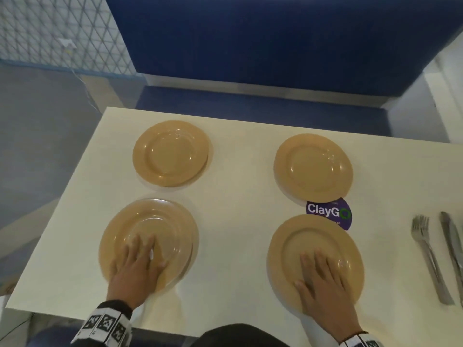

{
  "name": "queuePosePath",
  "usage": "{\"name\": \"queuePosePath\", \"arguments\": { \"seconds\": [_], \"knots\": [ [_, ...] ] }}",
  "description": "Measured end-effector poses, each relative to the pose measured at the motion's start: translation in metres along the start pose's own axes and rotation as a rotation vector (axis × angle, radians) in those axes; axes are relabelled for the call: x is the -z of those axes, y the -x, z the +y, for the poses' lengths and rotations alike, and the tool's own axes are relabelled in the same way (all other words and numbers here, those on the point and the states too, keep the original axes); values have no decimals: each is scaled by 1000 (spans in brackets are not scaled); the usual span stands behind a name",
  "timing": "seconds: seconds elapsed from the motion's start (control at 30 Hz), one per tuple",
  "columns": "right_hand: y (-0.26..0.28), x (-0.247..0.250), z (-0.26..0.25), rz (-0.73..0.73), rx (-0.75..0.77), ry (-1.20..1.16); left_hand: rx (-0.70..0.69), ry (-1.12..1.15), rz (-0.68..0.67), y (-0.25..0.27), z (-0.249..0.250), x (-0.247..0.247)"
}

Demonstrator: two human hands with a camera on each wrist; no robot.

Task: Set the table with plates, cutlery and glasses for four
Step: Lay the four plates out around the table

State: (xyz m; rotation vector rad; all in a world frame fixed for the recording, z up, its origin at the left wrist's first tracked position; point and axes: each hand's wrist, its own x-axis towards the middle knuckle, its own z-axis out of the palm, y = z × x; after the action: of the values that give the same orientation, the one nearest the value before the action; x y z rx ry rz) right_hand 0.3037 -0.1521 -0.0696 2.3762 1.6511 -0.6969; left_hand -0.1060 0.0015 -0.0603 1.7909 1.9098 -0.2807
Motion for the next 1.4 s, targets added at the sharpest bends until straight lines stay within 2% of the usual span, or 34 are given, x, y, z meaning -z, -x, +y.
{"name": "queuePosePath", "arguments": {
  "seconds": [0.3, 0.5, 0.63, 0.7, 0.8, 0.87, 0.97, 1.03, 1.1, 1.17, 1.23, 1.3, 1.4],
  "knots": [
    [10, 2, -4, 37, -27, 1, -54, -55, 19, 6, -7, -4],
    [19, -4, -9, 13, -65, -42, -51, -37, 35, 4, -6, -4],
    [13, -2, -5, -26, -54, -38, -39, -27, -22, 5, -4, 4],
    [6, 12, -4, 47, -23, -97, -41, 3, -29, 7, -1, 13],
    [-4, 51, -13, 195, -85, -299, -79, 93, 87, 7, 0, 33],
    [-15, 67, -7, 281, -167, -284, -104, 131, 91, 3, 5, 48],
    [-32, 72, 25, 84, -420, -261, -225, 151, 64, -5, 36, 61],
    [-35, 63, 45, -8, -449, -308, -352, 147, 25, -8, 73, 60],
    [-32, 61, 50, -32, -425, -363, -458, 160, -76, -11, 114, 52],
    [-37, 68, 50, 35, -453, -491, -512, 207, -172, -18, 159, 43],
    [-55, 85, 51, 108, -471, -615, -493, 314, -270, -31, 202, 36],
    [-85, 109, 57, 138, -466, -702, -405, 463, -347, -57, 247, 25],
    [-136, 144, 63, 130, -437, -805, -245, 673, -341, -92, 301, 18]
  ]
}}
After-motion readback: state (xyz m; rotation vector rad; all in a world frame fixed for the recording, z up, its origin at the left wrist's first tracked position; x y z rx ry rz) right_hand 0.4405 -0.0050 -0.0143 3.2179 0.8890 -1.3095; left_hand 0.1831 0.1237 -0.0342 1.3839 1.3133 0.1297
